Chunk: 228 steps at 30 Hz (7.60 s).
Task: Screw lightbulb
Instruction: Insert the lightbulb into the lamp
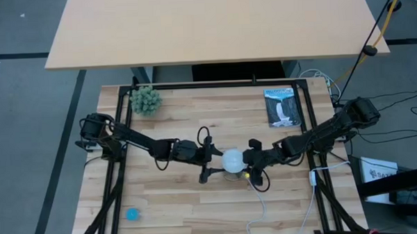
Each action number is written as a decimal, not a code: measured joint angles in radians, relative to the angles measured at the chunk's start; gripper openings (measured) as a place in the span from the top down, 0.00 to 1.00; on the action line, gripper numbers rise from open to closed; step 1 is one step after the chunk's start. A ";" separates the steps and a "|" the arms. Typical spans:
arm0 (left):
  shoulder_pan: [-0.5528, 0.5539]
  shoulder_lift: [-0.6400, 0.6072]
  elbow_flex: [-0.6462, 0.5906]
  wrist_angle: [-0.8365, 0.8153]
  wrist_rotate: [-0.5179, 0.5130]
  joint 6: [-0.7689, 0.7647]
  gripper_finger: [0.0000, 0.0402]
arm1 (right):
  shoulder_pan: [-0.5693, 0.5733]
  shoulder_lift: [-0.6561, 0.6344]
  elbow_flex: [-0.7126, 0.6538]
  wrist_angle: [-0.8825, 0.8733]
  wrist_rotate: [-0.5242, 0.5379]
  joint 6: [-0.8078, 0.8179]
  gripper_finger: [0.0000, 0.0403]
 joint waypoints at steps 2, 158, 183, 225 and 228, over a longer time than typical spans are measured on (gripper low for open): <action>0.000 0.000 0.000 0.000 0.000 0.000 0.30 | 0.011 -0.001 0.000 -0.014 0.000 0.003 0.62; 0.001 0.172 0.077 0.000 -0.118 -0.186 1.00 | 0.120 -0.006 -0.253 0.554 0.202 0.109 1.00; -0.060 0.172 0.144 -0.005 0.004 -0.154 1.00 | 0.118 -0.053 -0.253 0.576 0.261 0.067 1.00; -0.094 0.171 0.145 -0.125 -0.029 -0.181 1.00 | 0.149 -0.053 -0.254 0.566 0.212 0.136 1.00; -0.094 0.171 0.146 -0.092 -0.003 -0.181 1.00 | 0.149 -0.053 -0.254 0.565 0.212 0.136 1.00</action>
